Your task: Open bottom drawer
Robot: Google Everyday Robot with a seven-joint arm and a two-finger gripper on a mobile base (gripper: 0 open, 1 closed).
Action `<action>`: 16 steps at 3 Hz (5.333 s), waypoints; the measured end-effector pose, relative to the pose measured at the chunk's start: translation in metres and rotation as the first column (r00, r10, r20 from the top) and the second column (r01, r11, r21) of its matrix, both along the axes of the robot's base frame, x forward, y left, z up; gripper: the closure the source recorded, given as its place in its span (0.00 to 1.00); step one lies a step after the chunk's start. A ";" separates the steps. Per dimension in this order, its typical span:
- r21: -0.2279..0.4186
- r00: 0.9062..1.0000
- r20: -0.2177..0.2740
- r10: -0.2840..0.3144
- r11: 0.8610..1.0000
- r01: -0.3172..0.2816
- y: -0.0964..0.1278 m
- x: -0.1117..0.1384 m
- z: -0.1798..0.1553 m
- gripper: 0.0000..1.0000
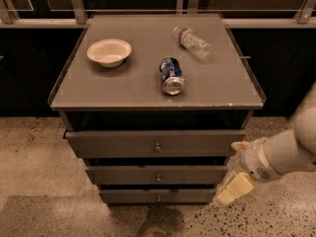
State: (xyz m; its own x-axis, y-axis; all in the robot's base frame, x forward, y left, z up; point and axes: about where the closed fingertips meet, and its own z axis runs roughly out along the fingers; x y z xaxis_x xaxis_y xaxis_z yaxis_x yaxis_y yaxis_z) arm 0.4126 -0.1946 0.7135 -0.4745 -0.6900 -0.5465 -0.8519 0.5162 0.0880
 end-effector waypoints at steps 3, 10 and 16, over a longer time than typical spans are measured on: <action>0.190 0.991 -0.047 -0.123 0.973 0.130 -0.018 -0.009 -0.090 0.00; 0.486 0.955 -0.114 -0.274 0.823 0.294 -0.032 0.037 -0.311 0.00; 0.581 0.976 0.053 -0.211 0.802 0.142 0.030 0.084 -0.447 0.00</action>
Offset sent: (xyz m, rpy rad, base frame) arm -0.0087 -0.0327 -0.0925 0.1586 0.0808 -0.1706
